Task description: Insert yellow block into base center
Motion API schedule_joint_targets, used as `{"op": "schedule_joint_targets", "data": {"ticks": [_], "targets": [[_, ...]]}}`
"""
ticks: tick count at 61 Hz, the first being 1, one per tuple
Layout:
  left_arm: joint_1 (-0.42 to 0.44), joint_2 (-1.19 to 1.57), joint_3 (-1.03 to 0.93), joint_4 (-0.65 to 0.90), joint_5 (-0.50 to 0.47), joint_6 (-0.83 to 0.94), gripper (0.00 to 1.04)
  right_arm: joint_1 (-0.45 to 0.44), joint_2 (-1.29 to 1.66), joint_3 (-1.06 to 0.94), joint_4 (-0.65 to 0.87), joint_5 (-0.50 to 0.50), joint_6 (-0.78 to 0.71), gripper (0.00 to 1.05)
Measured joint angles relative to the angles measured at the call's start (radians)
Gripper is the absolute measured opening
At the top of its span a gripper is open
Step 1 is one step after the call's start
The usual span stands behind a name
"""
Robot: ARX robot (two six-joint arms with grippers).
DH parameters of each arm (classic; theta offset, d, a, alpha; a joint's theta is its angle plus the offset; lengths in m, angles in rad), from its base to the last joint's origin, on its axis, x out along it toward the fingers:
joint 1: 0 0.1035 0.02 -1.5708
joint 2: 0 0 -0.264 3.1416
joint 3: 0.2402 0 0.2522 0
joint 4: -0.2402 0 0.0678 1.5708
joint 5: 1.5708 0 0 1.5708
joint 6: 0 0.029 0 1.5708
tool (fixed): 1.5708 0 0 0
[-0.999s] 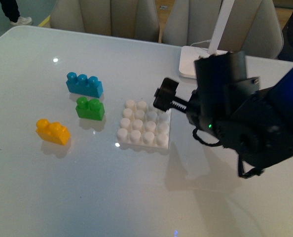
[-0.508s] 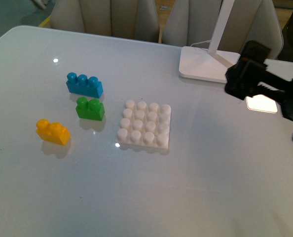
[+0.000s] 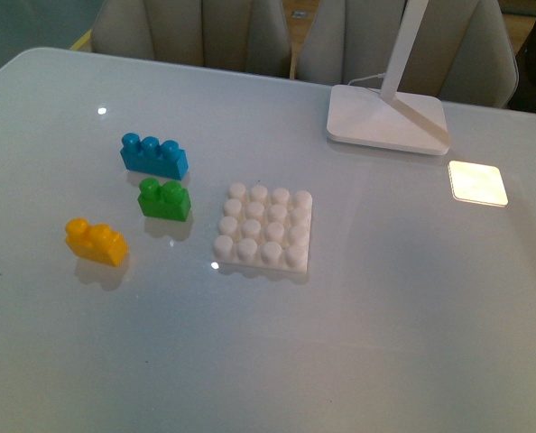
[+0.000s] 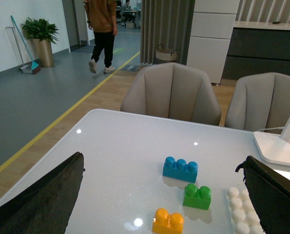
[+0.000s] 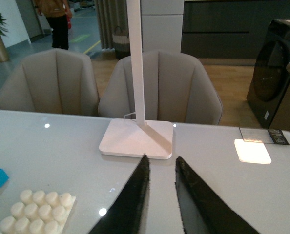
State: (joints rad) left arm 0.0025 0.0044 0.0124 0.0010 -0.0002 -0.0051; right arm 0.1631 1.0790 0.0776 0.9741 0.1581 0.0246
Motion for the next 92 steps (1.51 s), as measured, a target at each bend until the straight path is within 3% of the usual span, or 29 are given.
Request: {"op": "schedule_joint_targets", "data": {"ticks": [5, 18, 22, 27, 60, 92], "targets": [[0.000, 0.000, 0.000, 0.000, 0.000, 0.000, 0.97, -0.023, -0.083, -0.019, -0.054, -0.024, -0.005, 0.02], [0.000, 0.000, 0.000, 0.000, 0.000, 0.000, 0.97, -0.069, -0.261, -0.054, -0.197, -0.070, -0.015, 0.02], [0.000, 0.000, 0.000, 0.000, 0.000, 0.000, 0.97, -0.126, -0.321, -0.061, -0.248, -0.146, -0.017, 0.02], [0.000, 0.000, 0.000, 0.000, 0.000, 0.000, 0.97, -0.157, -0.389, -0.063, -0.308, -0.149, -0.018, 0.02], [0.000, 0.000, 0.000, 0.000, 0.000, 0.000, 0.97, -0.159, -0.734, -0.064, -0.629, -0.156, -0.018, 0.02], [0.000, 0.000, 0.000, 0.000, 0.000, 0.000, 0.97, -0.159, -0.902, -0.064, -0.797, -0.156, -0.018, 0.02]]}}
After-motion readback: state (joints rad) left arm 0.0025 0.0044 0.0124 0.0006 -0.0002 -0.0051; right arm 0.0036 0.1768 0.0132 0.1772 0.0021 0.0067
